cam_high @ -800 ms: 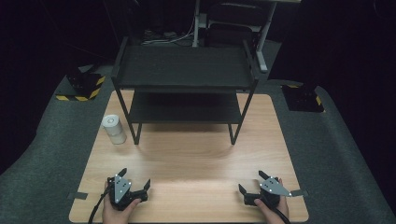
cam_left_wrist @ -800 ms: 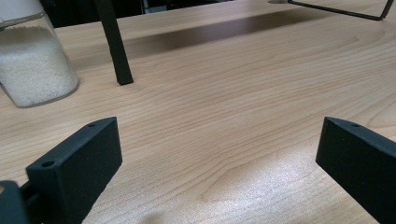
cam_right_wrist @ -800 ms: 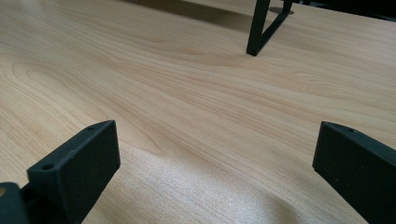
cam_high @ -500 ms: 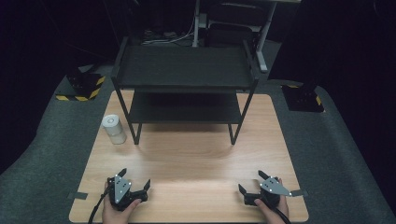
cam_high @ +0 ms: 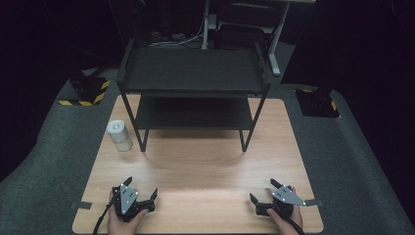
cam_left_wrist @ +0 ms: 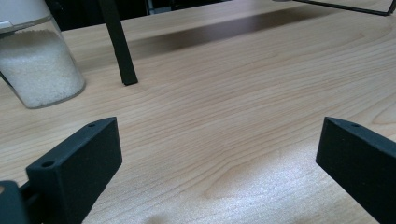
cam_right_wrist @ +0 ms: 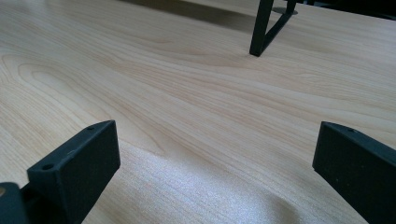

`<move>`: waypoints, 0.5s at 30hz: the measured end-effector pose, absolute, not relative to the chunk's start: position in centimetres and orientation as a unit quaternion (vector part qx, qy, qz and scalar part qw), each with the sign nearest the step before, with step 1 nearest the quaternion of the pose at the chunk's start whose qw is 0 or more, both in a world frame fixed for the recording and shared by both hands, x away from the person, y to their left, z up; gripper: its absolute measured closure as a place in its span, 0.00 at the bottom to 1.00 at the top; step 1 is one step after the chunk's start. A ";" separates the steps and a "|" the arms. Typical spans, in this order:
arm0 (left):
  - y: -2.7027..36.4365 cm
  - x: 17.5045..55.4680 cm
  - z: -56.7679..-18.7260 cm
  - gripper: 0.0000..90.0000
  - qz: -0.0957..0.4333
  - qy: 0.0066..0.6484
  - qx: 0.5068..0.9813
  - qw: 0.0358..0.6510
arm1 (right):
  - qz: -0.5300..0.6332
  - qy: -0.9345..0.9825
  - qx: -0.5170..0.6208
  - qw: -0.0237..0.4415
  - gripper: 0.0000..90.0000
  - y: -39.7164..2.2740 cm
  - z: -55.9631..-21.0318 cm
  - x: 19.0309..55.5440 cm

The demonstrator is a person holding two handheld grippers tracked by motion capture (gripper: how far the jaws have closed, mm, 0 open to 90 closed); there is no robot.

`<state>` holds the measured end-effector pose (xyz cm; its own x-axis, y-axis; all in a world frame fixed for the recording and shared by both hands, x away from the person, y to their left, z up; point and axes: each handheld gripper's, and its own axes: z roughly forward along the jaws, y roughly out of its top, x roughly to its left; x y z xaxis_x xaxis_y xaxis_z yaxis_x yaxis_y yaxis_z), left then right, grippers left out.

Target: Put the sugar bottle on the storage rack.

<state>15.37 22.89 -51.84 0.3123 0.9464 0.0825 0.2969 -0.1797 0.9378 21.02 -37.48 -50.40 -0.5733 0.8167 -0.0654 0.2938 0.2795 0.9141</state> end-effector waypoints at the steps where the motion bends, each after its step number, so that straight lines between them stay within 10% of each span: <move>1: 22.9 15.3 -51.8 0.01 0.363 0.461 0.675 0.447 | 0.473 0.751 0.369 0.276 0.00 -37.5 -50.4 21.0; 15: 22.2 14.5 -51.2 0.01 0.387 0.472 0.647 0.458 | 0.477 0.749 0.369 0.275 0.00 -37.6 -50.5 21.0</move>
